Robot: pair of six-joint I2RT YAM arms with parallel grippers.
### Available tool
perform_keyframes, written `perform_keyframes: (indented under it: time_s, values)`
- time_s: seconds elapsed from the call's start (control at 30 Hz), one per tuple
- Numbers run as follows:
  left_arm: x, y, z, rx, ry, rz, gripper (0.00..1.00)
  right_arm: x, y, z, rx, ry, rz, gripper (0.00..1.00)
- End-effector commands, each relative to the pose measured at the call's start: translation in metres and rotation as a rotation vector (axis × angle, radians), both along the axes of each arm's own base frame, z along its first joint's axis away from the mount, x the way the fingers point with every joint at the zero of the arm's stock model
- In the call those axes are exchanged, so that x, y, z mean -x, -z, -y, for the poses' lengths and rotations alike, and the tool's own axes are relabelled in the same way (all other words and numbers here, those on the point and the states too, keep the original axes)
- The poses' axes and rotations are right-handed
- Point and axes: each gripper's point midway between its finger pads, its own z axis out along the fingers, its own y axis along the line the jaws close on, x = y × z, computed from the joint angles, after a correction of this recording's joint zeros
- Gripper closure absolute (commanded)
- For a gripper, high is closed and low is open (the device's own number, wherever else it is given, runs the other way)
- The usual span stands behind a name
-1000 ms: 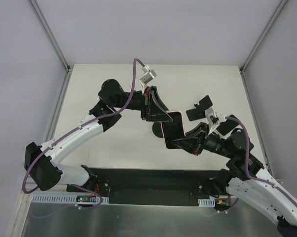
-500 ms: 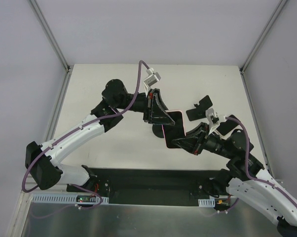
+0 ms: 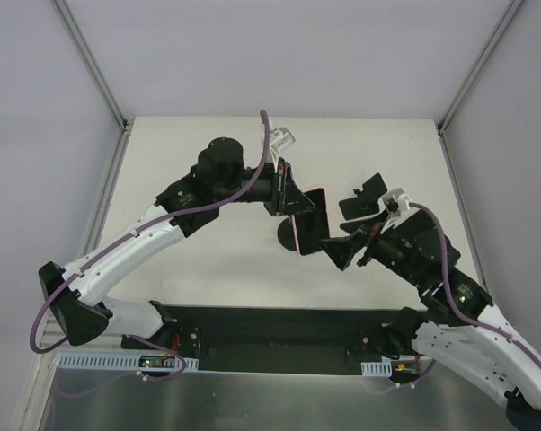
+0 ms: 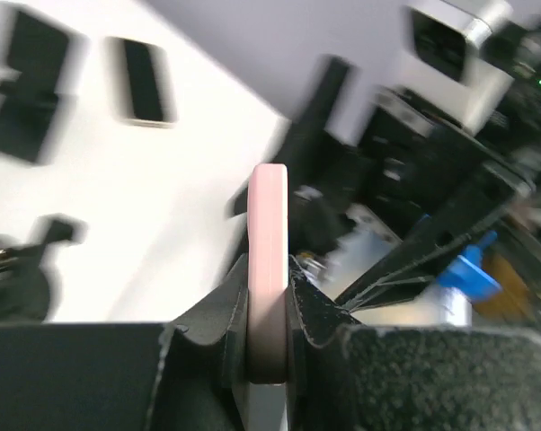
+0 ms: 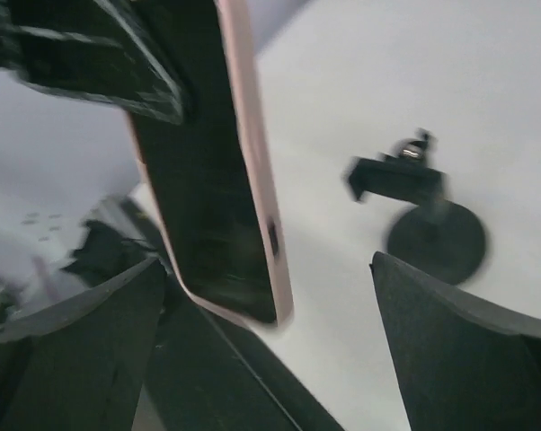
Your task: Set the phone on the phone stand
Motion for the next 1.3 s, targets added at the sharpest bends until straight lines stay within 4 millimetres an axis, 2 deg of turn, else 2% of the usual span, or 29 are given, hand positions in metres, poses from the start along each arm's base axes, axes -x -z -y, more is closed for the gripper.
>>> perform_keyframes:
  time_s: [0.0, 0.07, 0.1, 0.13, 0.17, 0.23, 0.27, 0.3, 0.4, 0.43, 0.47, 0.53, 0.67, 1.0, 1.27]
  values:
    - [-0.060, -0.007, -0.071, -0.260, -0.478, 0.227, 1.00, -0.046, 0.077, 0.087, 0.506, 0.451, -0.112, 0.00]
    - [-0.057, -0.009, -0.079, -0.274, -0.479, 0.268, 1.00, -0.059, 0.087, 0.112, 0.709, 0.553, -0.105, 0.00]
    - [-0.052, -0.013, -0.084, -0.264, -0.472, 0.284, 1.00, -0.058, 0.093, 0.120, 0.794, 0.555, -0.121, 0.01]
    - [-0.049, -0.010, -0.087, -0.274, -0.468, 0.296, 1.00, -0.059, 0.092, 0.119, 0.828, 0.543, -0.122, 0.01]
    - [-0.049, -0.009, -0.091, -0.279, -0.476, 0.303, 1.00, -0.062, 0.098, 0.110, 0.878, 0.495, -0.137, 0.02]
    - [-0.049, -0.005, -0.100, -0.296, -0.509, 0.318, 1.00, -0.067, 0.088, 0.092, 0.841, 0.446, -0.129, 0.02]
    - [-0.052, -0.005, -0.106, -0.305, -0.540, 0.324, 1.00, -0.067, 0.091, 0.078, 0.827, 0.391, -0.146, 0.07]
    - [-0.052, -0.007, -0.111, -0.302, -0.559, 0.329, 1.00, -0.072, 0.081, 0.065, 0.767, 0.378, -0.137, 0.10]
    - [-0.054, -0.006, -0.119, -0.306, -0.604, 0.321, 1.00, -0.076, 0.077, 0.032, 0.701, 0.287, -0.177, 0.26]
    - [-0.053, -0.004, -0.119, -0.307, -0.603, 0.316, 1.00, -0.078, 0.067, 0.022, 0.673, 0.267, -0.173, 0.29]
    - [-0.053, -0.004, -0.118, -0.305, -0.606, 0.312, 1.00, -0.082, 0.072, 0.013, 0.682, 0.247, -0.192, 0.36]
    - [-0.052, -0.003, -0.117, -0.302, -0.596, 0.307, 1.00, -0.088, 0.067, 0.006, 0.671, 0.255, -0.198, 0.42]
    - [-0.048, -0.004, -0.114, -0.292, -0.570, 0.299, 1.00, -0.098, 0.076, 0.002, 0.728, 0.274, -0.226, 0.52]
    - [-0.043, 0.001, -0.097, -0.274, -0.495, 0.273, 1.00, -0.119, 0.079, -0.009, 0.751, 0.304, -0.213, 0.59]
    - [-0.045, 0.001, -0.097, -0.268, -0.503, 0.275, 1.00, -0.131, 0.095, -0.017, 0.806, 0.310, -0.236, 0.62]
